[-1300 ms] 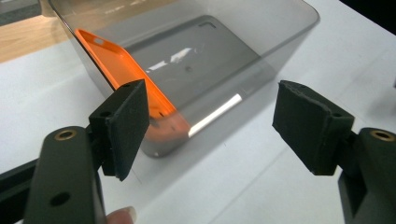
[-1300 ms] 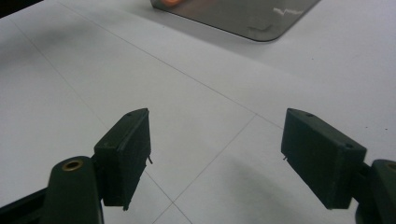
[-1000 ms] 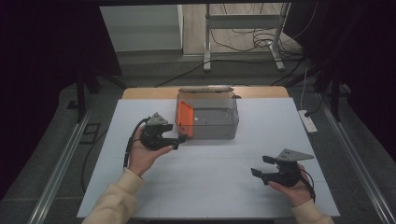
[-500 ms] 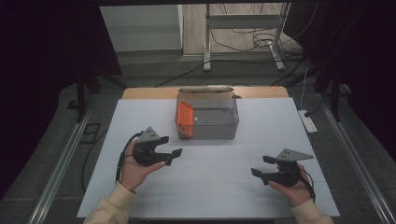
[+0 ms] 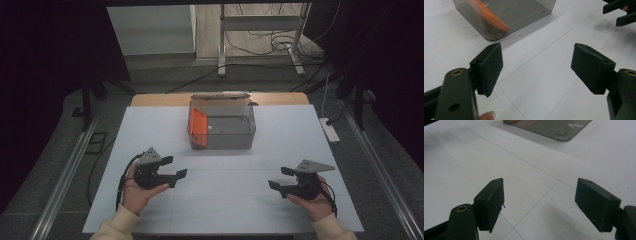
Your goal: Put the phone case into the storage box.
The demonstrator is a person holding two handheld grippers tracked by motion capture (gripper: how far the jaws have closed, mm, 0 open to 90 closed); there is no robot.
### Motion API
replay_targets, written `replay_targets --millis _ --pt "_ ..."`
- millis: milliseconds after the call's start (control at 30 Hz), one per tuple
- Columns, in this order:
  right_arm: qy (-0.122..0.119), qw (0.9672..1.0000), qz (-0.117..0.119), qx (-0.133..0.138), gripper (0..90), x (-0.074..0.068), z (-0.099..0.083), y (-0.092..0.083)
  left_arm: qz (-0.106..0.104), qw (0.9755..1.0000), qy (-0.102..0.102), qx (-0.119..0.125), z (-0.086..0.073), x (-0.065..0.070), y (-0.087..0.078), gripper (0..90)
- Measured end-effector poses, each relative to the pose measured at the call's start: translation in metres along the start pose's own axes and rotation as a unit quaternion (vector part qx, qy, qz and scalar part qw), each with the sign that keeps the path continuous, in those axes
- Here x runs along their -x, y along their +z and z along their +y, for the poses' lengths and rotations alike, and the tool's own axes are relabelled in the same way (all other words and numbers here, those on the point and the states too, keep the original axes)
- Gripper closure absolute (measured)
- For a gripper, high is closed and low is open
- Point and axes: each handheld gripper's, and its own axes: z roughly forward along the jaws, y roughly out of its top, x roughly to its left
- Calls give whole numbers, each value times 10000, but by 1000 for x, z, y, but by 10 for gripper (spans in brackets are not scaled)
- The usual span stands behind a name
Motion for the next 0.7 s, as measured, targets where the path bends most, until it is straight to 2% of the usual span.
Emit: replay_targets --millis 100,467,700 --pt "6 10000 -7 4 235 0 0 0 37 10000 -44 71 -8 -1 -2 254" --pt "-30 10000 6 -2 236 -1 0 1 2 9997 -217 -73 -32 -4 -2 252" --pt "-76 10000 1 -13 236 -1 0 1 64 9998 -157 -117 -37 1 -2 252"
